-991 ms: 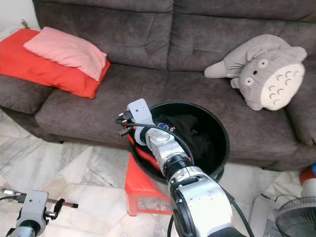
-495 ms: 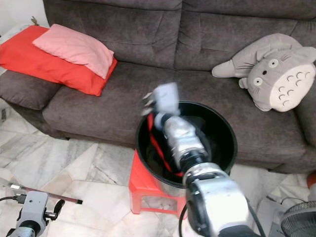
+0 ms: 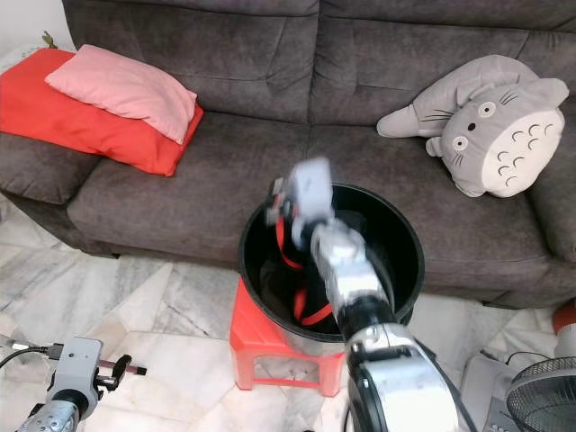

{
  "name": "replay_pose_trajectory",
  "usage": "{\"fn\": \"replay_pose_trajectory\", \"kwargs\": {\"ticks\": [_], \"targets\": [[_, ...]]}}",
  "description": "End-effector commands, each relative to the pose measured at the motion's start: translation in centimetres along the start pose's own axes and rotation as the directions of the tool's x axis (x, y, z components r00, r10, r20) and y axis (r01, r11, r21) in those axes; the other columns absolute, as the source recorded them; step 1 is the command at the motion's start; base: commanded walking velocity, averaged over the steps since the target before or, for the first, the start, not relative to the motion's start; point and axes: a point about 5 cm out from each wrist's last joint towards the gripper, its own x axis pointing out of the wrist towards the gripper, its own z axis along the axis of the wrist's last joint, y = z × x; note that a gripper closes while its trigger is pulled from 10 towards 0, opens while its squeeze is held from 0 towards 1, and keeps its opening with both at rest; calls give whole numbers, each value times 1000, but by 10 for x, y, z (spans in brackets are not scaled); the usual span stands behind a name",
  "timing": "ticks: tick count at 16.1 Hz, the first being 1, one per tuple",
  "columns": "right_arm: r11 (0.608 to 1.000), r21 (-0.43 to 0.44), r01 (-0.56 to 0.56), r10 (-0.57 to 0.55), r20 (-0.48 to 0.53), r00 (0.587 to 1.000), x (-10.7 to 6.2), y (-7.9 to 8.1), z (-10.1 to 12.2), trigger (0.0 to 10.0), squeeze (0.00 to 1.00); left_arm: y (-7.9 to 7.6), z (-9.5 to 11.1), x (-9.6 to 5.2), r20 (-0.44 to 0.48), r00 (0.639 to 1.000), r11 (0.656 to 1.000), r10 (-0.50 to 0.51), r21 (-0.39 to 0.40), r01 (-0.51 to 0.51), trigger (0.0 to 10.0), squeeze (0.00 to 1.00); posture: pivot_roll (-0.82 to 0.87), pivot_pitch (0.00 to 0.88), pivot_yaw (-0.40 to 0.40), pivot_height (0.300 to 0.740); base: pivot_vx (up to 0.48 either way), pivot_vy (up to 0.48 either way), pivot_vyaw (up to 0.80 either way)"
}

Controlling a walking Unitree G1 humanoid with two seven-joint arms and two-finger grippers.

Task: Hang hanger

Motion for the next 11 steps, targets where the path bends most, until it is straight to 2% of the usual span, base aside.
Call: {"fn": "replay_pose_trajectory", "kwargs": {"ticks": [1,2,3,7,8,11], "targets": [[998,-8,-55,54,-85,995,0,8,-17,10000,0,-2,-11,-4,-43,999,1000,-10,8,10,10000,0,109,250,27,740,0,0,0],[991,-45,-128,121,-128,984,-5,15,-26,10000,0,-2,-11,-4,-43,999,1000,-8,7,8,10000,0,109,253,24,740,0,0,0],[988,-56,-143,133,-154,979,-8,17,-31,10000,0,-1,-11,-5,-43,999,1000,-7,6,7,10000,0,108,253,23,740,0,0,0],[992,-20,-124,114,-280,953,-17,11,-66,10000,0,-3,-12,-4,-47,999,1000,-12,7,12,10000,0,110,248,23,740,0,0,0],[991,-22,-129,117,-294,949,-18,12,-69,10000,0,-3,-12,-4,-47,999,1000,-12,7,13,10000,0,120,247,21,740,0,0,0],[985,-21,-169,149,-372,916,-16,21,-80,10000,0,3,-11,-6,-37,999,1000,-3,12,3,10000,0,167,248,15,740,0,0,0]]}}
